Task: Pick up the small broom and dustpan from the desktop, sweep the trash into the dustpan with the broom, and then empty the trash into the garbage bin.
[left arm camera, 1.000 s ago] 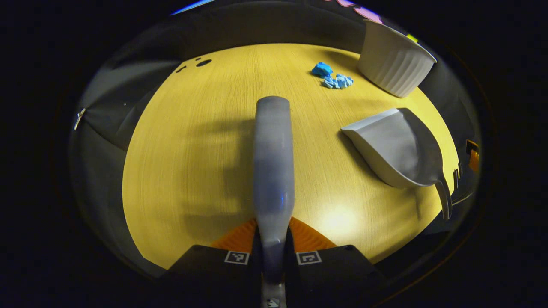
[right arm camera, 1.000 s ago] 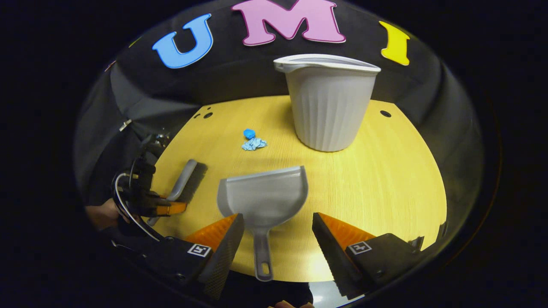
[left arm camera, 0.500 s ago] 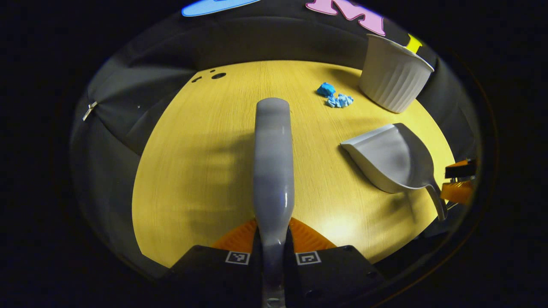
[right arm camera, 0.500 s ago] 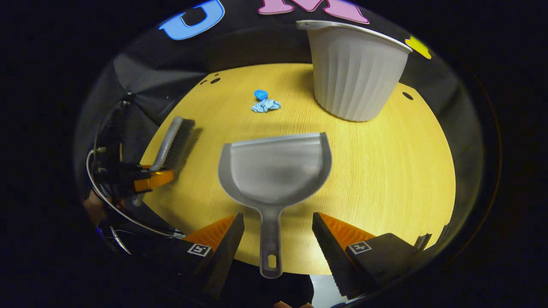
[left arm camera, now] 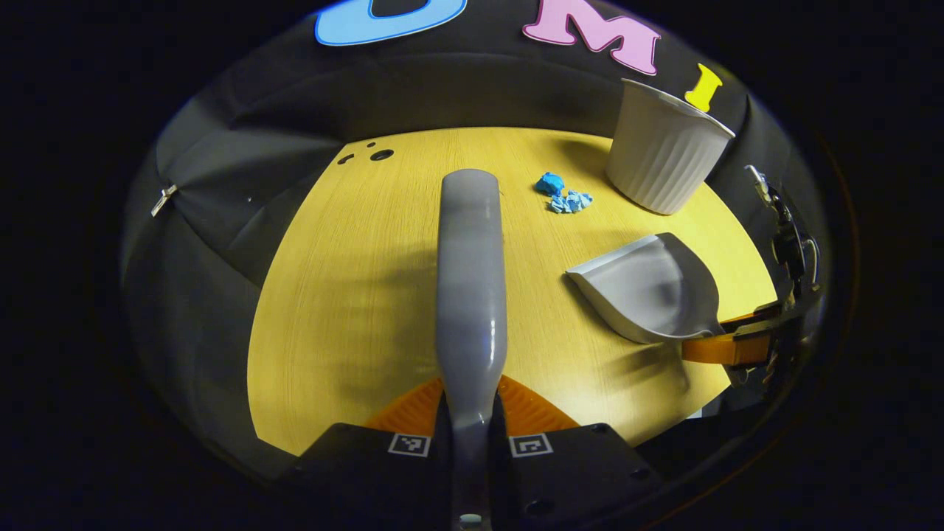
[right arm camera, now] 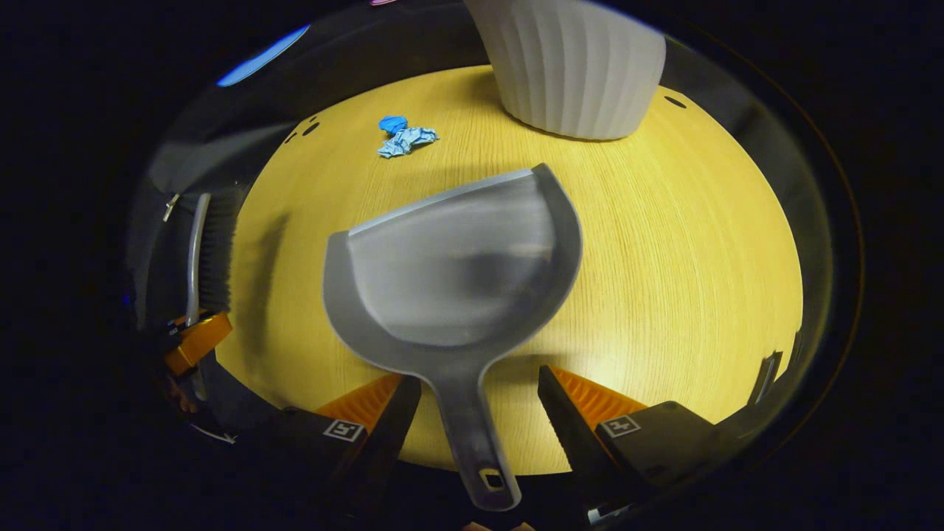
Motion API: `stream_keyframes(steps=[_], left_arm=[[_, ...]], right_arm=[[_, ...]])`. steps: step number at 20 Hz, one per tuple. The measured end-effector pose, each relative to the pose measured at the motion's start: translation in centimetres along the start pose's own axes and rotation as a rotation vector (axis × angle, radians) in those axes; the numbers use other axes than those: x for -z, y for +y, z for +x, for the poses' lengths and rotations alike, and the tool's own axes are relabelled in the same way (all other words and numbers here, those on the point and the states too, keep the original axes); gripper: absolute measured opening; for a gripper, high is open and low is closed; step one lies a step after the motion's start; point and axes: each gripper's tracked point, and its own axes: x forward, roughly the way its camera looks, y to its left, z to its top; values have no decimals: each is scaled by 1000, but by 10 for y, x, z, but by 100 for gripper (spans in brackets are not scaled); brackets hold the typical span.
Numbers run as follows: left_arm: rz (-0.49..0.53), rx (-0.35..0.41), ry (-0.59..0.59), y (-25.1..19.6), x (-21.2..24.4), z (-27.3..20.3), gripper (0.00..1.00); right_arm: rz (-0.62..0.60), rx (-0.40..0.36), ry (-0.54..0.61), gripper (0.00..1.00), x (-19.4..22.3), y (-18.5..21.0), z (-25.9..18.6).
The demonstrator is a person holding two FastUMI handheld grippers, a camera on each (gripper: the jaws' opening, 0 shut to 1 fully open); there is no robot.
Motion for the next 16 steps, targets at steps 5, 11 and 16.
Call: stream_keyframes(steps=[5,11,16], left_arm=[[1,-12,14,-1,-1,-5,24],[-6,-19,20,-8,-8,-3,24],[-27,11,45,-18,-14,9,24]], right_arm=[[-58,22,27,99,5,4,15],[-100,50,31,62,5,-7,22],[-194,-33,54,40,5,-7,21]])
